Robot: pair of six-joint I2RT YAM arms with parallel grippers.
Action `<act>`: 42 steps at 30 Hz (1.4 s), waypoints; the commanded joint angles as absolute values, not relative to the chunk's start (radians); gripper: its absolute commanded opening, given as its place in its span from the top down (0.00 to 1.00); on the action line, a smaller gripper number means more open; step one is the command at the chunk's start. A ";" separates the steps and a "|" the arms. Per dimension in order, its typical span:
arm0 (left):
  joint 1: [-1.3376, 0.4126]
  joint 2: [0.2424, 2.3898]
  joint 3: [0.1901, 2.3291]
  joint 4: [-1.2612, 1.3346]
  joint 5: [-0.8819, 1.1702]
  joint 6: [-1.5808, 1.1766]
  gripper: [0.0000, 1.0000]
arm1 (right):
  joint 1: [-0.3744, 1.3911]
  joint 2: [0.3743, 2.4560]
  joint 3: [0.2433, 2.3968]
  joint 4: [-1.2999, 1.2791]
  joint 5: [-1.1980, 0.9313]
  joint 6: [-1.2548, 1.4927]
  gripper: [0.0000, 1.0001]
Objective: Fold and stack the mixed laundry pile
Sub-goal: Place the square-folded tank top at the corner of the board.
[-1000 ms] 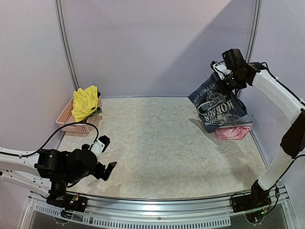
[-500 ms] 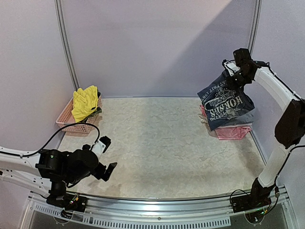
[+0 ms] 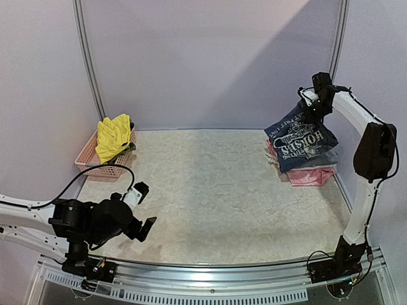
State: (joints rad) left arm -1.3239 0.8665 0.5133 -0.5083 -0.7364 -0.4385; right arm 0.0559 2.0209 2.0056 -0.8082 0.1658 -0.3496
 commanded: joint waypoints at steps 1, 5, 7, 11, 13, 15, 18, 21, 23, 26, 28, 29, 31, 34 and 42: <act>-1.318 0.877 0.502 -0.494 -0.730 -0.438 0.00 | 0.020 2.070 2.047 -0.756 0.156 -0.372 1.00; -1.318 0.876 0.503 -0.492 -0.729 -0.437 0.00 | -0.009 2.105 2.055 -0.733 0.147 -0.383 1.00; -1.318 0.877 0.503 -0.490 -0.729 -0.436 0.00 | -0.034 2.126 2.064 -0.728 0.139 -0.386 1.00; -1.318 0.879 0.503 -0.488 -0.726 -0.434 0.01 | -0.050 2.163 2.089 -0.726 0.140 -0.390 1.00; -1.318 0.880 0.503 -0.488 -0.726 -0.434 0.01 | -0.056 2.179 2.098 -0.724 0.154 -0.390 1.00; -1.318 0.879 0.502 -0.490 -0.726 -0.436 0.00 | -0.063 2.191 2.099 -0.717 0.169 -0.387 1.00; -1.318 0.880 0.503 -0.491 -0.726 -0.436 0.01 | -0.072 2.205 2.097 -0.704 0.165 -0.378 1.00; -1.318 0.881 0.502 -0.491 -0.724 -0.436 0.00 | -0.075 2.223 2.097 -0.690 0.167 -0.377 1.00; -1.318 0.882 0.503 -0.489 -0.724 -0.436 0.01 | -0.075 2.233 2.097 -0.676 0.181 -0.377 1.00; -1.318 0.885 0.503 -0.491 -0.723 -0.437 0.00 | -0.077 2.248 2.096 -0.656 0.209 -0.376 1.00; -1.318 0.885 0.503 -0.491 -0.723 -0.437 0.00 | -0.077 2.257 2.096 -0.645 0.227 -0.372 1.00; -1.318 0.885 0.503 -0.491 -0.723 -0.437 0.00 | -0.076 2.261 2.097 -0.640 0.240 -0.372 1.00; -1.318 0.885 0.503 -0.491 -0.721 -0.437 0.00 | -0.077 2.271 2.095 -0.631 0.272 -0.370 0.97; -1.318 0.885 0.503 -0.491 -0.721 -0.437 0.00 | -0.077 2.275 2.095 -0.616 0.336 -0.362 0.63; -1.318 0.885 0.502 -0.492 -0.721 -0.439 0.00 | -0.076 2.160 2.089 -0.601 0.288 -0.224 0.05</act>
State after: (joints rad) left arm -1.3239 0.8776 0.5133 -0.5056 -0.7246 -0.4385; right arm -0.0719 2.2532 2.0693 -0.6254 0.3237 -0.3218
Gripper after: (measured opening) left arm 0.995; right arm 0.924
